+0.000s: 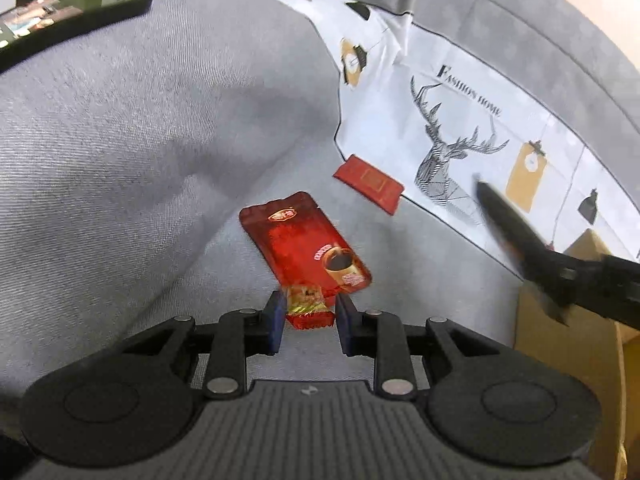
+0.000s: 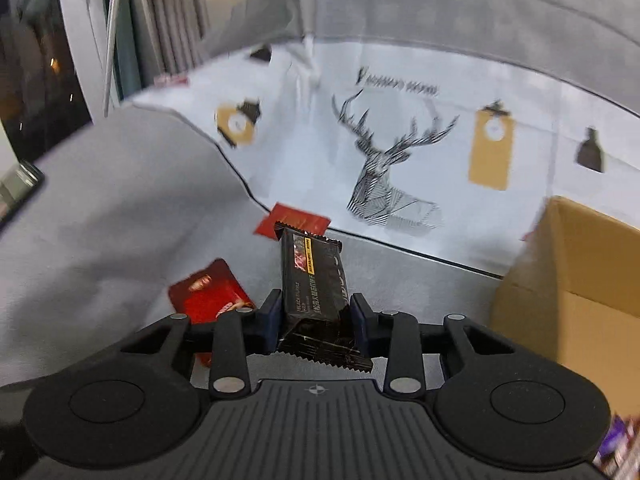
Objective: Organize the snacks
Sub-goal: 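Grasp the dark chocolate bar with the right tool while the left tool grasps the yellow candy, then carry both held snacks over the box and open both tools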
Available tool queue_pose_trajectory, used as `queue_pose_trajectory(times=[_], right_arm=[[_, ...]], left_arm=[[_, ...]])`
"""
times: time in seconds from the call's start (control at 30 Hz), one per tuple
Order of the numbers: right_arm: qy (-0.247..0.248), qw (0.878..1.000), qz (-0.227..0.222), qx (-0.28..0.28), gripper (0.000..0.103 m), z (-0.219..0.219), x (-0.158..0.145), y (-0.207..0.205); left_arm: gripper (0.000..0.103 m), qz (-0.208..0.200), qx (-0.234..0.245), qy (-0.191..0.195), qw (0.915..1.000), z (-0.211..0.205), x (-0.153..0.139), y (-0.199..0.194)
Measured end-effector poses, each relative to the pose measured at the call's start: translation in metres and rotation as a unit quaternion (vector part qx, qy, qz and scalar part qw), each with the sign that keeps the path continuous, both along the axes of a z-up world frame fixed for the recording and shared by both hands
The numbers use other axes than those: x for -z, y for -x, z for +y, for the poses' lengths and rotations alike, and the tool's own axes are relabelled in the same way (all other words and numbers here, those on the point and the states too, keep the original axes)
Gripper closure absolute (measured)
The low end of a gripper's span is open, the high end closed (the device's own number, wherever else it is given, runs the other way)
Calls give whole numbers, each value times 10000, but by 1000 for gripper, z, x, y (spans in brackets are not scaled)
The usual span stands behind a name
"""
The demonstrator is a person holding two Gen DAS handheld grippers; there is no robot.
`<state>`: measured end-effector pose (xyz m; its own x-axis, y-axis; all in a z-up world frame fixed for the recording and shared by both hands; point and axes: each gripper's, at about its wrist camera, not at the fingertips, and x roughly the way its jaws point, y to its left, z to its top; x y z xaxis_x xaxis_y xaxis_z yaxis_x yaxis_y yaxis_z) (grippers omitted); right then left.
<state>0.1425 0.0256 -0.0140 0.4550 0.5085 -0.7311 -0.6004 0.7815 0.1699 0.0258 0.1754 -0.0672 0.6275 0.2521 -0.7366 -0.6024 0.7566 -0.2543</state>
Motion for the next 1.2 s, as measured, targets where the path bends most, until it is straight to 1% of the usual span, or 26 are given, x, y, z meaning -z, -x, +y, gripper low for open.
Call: queue_pose_trajectory(times=[0.07, 0.13, 0.2, 0.23, 0.33, 0.43, 0.5, 0.57, 0.6, 0.63, 0.67, 0.7, 0.77, 0.93, 1.0, 1.13, 1.2], right_arm=[[-253, 9996, -67, 133, 65, -20, -14, 9], [-481, 9984, -235, 206, 65, -38, -29, 19], [-702, 9961, -434, 303, 65, -59, -44, 28], [-811, 9945, -550, 375, 65, -72, -52, 32], [-1092, 9885, -868, 588, 65, -108, -68, 41], [-1271, 9812, -1172, 859, 65, -147, -73, 43], [-1271, 9762, -1371, 1096, 65, -166, -72, 43], [-1227, 9728, -1479, 1291, 65, -181, -71, 43], [-1222, 9710, -1506, 1399, 65, -189, -70, 43], [-1212, 9693, -1512, 1513, 65, -197, -69, 44], [-1162, 9689, -1508, 1579, 65, -203, -67, 45], [-1072, 9687, -1523, 1642, 65, -209, -65, 44], [-1010, 9673, -1565, 1719, 65, -220, -62, 43], [-957, 9592, -1632, 2100, 65, -250, -58, 35], [-940, 9552, -1618, 2293, 65, -261, -55, 32], [-912, 9472, -1621, 2613, 65, -279, -52, 30], [-874, 9448, -1619, 2710, 65, -284, -50, 30]], left_arm=[[74, -113, 68, 19, 9999, -4, -10, 6], [74, -293, 225, 64, 9993, -9, -25, 10], [74, -508, 518, 40, 9974, -16, -45, 12], [74, -635, 689, -46, 9956, -21, -58, 12], [74, -1043, 1233, -455, 9858, -39, -98, 3], [74, -1338, 1787, -833, 9712, -66, -124, -10], [74, -1574, 2053, -964, 9611, -81, -126, -14], [74, -1793, 2272, -933, 9526, -94, -118, -12], [74, -1744, 2303, -844, 9536, -98, -113, -13], [74, -1676, 2273, -647, 9571, -100, -110, -16], [74, -1721, 2246, -436, 9581, -100, -107, -20], [74, -1749, 2236, -407, 9580, -103, -106, -24], [74, -1733, 2273, -606, 9563, -112, -105, -29], [74, -1667, 2572, -746, 9489, -131, -97, -36], [74, -1702, 2691, -822, 9444, -138, -95, -36], [74, -1766, 2945, -779, 9360, -150, -92, -39], [74, -1817, 3111, -772, 9296, -159, -91, -38]])
